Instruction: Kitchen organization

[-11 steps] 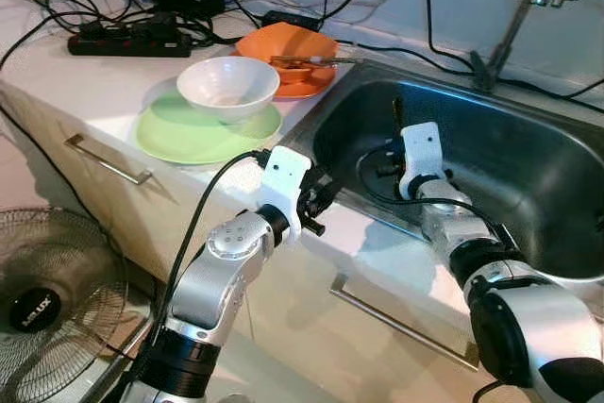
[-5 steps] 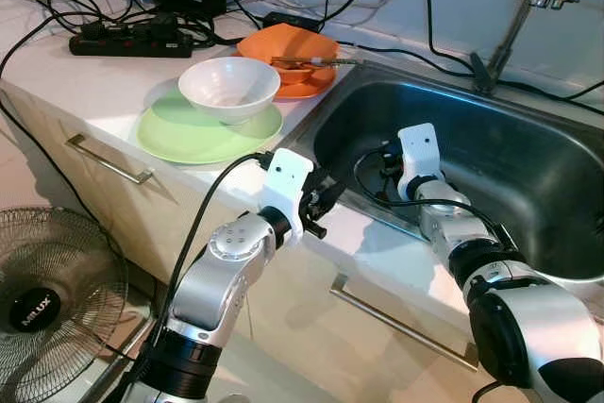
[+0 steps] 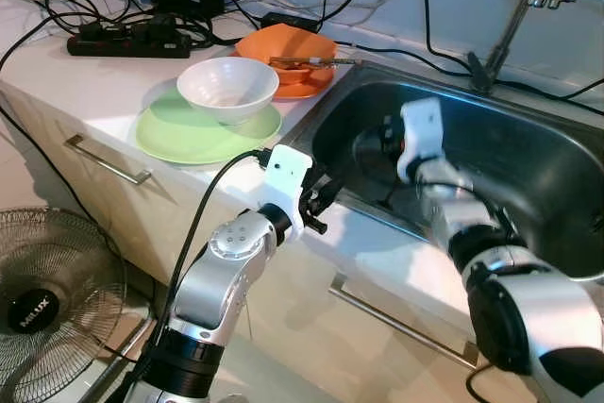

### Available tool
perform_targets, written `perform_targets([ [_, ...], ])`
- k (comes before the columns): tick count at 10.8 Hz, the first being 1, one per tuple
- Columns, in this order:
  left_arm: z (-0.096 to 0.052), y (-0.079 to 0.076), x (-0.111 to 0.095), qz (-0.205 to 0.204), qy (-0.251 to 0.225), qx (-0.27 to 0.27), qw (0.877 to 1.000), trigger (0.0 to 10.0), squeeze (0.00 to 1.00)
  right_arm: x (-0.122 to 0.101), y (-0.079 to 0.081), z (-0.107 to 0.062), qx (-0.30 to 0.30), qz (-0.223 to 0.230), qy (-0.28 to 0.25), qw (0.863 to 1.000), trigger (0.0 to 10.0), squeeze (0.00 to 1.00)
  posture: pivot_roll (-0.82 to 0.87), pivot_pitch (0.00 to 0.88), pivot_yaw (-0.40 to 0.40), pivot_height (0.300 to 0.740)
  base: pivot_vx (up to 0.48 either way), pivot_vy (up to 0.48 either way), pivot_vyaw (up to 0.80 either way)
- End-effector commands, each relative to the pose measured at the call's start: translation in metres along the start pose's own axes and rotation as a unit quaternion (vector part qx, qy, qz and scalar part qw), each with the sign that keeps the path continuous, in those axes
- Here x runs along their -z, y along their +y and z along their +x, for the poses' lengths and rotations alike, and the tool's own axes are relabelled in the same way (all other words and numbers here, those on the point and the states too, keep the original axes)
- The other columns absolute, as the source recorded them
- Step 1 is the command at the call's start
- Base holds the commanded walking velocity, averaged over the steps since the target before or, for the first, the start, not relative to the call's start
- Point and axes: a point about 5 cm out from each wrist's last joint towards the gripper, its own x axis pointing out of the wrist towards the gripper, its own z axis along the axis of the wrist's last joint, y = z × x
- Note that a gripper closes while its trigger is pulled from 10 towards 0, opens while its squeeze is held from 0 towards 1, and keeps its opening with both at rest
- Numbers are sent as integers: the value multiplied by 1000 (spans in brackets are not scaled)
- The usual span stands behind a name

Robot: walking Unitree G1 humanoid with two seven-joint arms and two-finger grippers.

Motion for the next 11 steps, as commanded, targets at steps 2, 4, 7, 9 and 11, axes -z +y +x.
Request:
perform_targets([
  [2,2,2,-8,16,-15,-11,1000,10000,0,-22,-2,4,3,14,-45,999,10000,0,262,23,-60,740,0,0,0],
  [4,-2,17,-24,61,-42,-57,996,10000,0,-28,-3,4,5,27,-68,997,10000,0,262,28,-61,740,0,0,0],
  [7,-17,59,-63,219,-67,-159,960,10000,0,-13,1,-2,3,45,-65,997,10000,0,263,31,-61,740,0,0,0],
  [9,-20,85,-76,249,-59,-183,949,10000,1000,1,2,-6,10,62,-48,997,10000,0,260,29,-55,740,0,0,0],
  [11,-19,104,-78,265,-25,-185,946,10000,1000,6,6,-8,8,67,-44,997,10000,0,258,18,-50,740,0,0,0],
])
